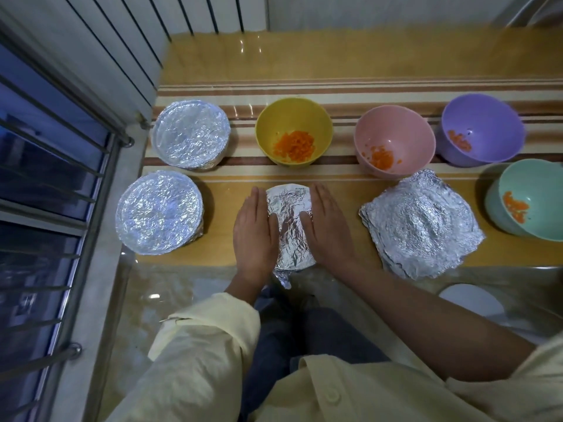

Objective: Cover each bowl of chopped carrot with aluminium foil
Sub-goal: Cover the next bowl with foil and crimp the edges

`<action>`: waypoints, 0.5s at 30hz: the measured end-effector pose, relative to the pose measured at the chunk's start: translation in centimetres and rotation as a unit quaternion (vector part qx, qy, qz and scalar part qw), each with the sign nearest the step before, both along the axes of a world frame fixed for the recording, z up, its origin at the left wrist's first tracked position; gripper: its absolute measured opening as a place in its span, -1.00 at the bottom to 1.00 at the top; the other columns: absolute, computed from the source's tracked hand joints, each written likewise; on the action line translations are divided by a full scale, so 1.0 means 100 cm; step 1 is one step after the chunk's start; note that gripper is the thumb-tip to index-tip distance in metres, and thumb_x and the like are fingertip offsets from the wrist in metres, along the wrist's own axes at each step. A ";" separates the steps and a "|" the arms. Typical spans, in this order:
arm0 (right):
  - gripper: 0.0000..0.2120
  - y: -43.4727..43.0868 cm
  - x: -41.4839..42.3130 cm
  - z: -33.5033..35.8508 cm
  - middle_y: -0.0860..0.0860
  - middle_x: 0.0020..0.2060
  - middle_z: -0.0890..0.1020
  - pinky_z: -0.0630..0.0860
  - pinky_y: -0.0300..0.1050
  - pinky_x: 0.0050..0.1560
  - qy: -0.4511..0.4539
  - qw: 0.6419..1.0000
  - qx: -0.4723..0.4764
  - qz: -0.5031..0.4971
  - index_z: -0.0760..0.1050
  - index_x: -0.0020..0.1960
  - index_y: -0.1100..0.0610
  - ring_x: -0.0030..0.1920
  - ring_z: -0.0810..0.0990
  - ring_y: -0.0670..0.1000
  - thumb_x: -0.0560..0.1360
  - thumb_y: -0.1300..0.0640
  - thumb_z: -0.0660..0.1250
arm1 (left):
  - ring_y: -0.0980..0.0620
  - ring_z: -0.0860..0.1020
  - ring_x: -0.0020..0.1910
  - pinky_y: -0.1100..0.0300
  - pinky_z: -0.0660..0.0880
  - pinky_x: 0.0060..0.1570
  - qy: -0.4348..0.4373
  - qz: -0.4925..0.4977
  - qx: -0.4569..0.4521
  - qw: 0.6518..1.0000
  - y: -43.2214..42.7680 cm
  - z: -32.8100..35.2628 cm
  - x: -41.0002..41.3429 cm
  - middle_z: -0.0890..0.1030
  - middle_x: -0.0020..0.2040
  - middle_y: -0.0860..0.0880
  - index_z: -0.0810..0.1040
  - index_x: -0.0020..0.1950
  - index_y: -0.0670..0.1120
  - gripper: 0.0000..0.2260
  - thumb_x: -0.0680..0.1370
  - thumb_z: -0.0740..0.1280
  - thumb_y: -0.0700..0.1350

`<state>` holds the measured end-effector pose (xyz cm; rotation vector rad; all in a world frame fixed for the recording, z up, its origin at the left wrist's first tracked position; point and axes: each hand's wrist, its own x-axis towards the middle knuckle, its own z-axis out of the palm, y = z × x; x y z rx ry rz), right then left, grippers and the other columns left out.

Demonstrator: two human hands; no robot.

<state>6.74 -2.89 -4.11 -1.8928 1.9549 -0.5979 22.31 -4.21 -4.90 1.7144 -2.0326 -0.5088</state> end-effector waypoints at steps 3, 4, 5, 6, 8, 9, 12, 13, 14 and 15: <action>-0.45 -0.001 -0.002 -0.002 0.14 0.46 0.29 0.04 -0.27 0.42 -0.079 0.996 -0.008 -0.036 0.19 0.50 0.24 0.46 0.22 0.05 0.62 -0.04 -0.06 | -0.19 0.37 0.44 0.06 0.25 0.45 0.078 0.027 0.021 0.996 -0.002 -0.002 0.000 0.40 0.48 -0.24 0.28 0.53 -0.27 -0.52 0.67 0.04 -0.05; -0.46 -0.001 -0.002 -0.003 0.13 0.44 0.32 0.07 -0.30 0.40 -0.102 0.993 -0.008 -0.052 0.22 0.49 0.23 0.43 0.26 0.05 0.62 -0.04 -0.05 | -0.15 0.38 0.43 0.16 0.22 0.41 0.110 0.049 0.039 0.992 -0.002 -0.001 -0.001 0.42 0.46 -0.22 0.30 0.53 -0.25 -0.54 0.69 0.05 -0.06; -0.48 -0.001 -0.002 -0.005 0.13 0.42 0.36 0.10 -0.31 0.38 -0.122 0.990 -0.009 -0.066 0.25 0.47 0.23 0.41 0.30 0.05 0.63 -0.03 -0.04 | -0.11 0.39 0.41 0.27 0.22 0.36 0.143 0.074 0.053 0.986 -0.002 -0.001 -0.002 0.45 0.44 -0.19 0.32 0.52 -0.22 -0.58 0.70 0.06 -0.08; -0.51 -0.001 -0.002 -0.006 0.12 0.39 0.38 0.13 -0.32 0.36 -0.139 0.987 -0.013 -0.076 0.27 0.46 0.23 0.39 0.33 0.04 0.64 -0.01 -0.02 | -0.07 0.41 0.39 0.34 0.22 0.31 0.171 0.098 0.061 0.978 -0.002 -0.001 -0.002 0.48 0.42 -0.16 0.36 0.50 -0.20 -0.61 0.71 0.07 -0.10; -0.58 -0.001 -0.003 -0.008 0.10 0.36 0.42 0.16 -0.41 0.31 -0.166 0.982 -0.024 -0.088 0.30 0.44 0.21 0.34 0.37 -0.01 0.65 0.07 0.03 | -0.04 0.46 0.35 0.33 0.29 0.30 0.230 0.135 0.074 0.961 -0.002 -0.001 -0.002 0.53 0.36 -0.13 0.43 0.46 -0.17 -0.64 0.71 0.08 -0.11; -0.60 -0.002 -0.004 -0.008 0.09 0.35 0.43 0.14 -0.47 0.28 -0.179 0.979 -0.027 -0.093 0.31 0.44 0.20 0.33 0.37 -0.05 0.65 0.10 0.05 | -0.03 0.50 0.31 0.26 0.36 0.31 0.265 0.149 0.084 0.949 -0.001 -0.001 -0.003 0.56 0.32 -0.12 0.47 0.43 -0.16 -0.64 0.70 0.08 -0.09; -0.62 -0.002 -0.003 -0.009 0.07 0.34 0.45 0.14 -0.52 0.25 -0.209 0.972 -0.031 -0.105 0.34 0.42 0.21 0.28 0.34 -0.19 0.64 0.13 0.06 | -0.01 0.55 0.23 0.04 0.47 0.29 0.340 0.176 0.117 0.916 0.000 -0.005 -0.002 0.62 0.22 -0.07 0.52 0.35 -0.16 -0.61 0.67 0.06 -0.03; -0.62 -0.002 -0.003 -0.010 0.07 0.33 0.46 0.15 -0.52 0.25 -0.218 0.969 -0.033 -0.109 0.35 0.41 0.22 0.27 0.34 -0.21 0.64 0.13 0.06 | -0.02 0.55 0.23 -0.02 0.46 0.31 0.358 0.179 0.128 0.908 -0.001 -0.008 -0.002 0.62 0.21 -0.08 0.52 0.34 -0.17 -0.61 0.67 0.06 -0.02; -0.62 -0.002 -0.003 -0.010 0.06 0.31 0.47 0.16 -0.51 0.25 -0.225 0.967 -0.034 -0.112 0.36 0.40 0.23 0.26 0.34 -0.21 0.64 0.13 0.06 | -0.05 0.56 0.24 -0.07 0.46 0.32 0.377 0.181 0.137 0.898 -0.001 -0.010 -0.001 0.62 0.21 -0.10 0.53 0.33 -0.18 -0.60 0.67 0.06 -0.02; -0.62 -0.002 -0.003 -0.010 0.04 0.30 0.47 0.16 -0.51 0.25 -0.232 0.966 -0.035 -0.113 0.36 0.40 0.22 0.26 0.34 -0.22 0.63 0.13 0.06 | -0.09 0.56 0.25 -0.12 0.45 0.32 0.396 0.184 0.147 0.887 -0.002 -0.012 -0.001 0.63 0.21 -0.13 0.53 0.31 -0.20 -0.60 0.66 0.06 -0.02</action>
